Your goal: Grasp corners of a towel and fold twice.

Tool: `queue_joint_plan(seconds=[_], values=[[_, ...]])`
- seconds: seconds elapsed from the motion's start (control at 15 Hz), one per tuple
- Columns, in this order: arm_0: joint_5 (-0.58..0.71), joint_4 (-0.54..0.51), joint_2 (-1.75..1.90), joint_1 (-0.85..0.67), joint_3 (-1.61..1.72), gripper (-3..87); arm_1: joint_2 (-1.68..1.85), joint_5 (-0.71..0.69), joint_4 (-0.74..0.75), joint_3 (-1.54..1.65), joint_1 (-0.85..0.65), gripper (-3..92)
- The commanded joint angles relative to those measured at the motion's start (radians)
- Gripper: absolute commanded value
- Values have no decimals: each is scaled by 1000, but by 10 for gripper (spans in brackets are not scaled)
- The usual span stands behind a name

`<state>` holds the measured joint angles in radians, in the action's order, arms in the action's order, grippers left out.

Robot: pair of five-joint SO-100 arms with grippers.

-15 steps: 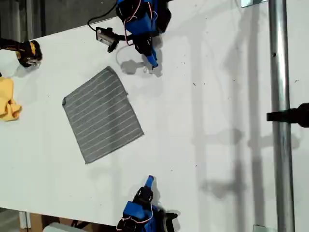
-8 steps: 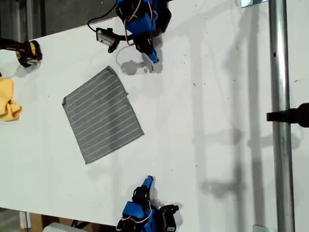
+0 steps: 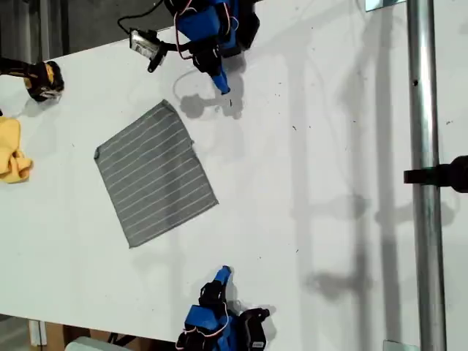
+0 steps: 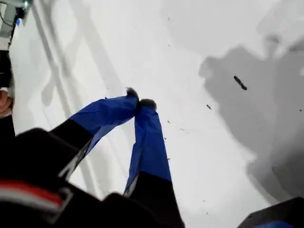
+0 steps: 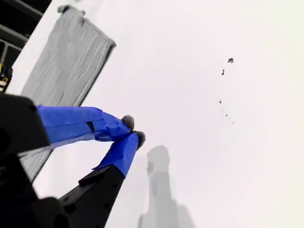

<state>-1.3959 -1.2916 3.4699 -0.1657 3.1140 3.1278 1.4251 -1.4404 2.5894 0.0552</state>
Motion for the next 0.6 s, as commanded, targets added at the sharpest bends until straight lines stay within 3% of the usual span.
queue_joint_plan(seconds=[0.0,0.53], values=[[9,-5,5,-20,5,-7,-225,-101,0,-227,-86,-2],[-3,-5,5,-20,5,-7,-653,-535,-5,-532,-626,-2]])
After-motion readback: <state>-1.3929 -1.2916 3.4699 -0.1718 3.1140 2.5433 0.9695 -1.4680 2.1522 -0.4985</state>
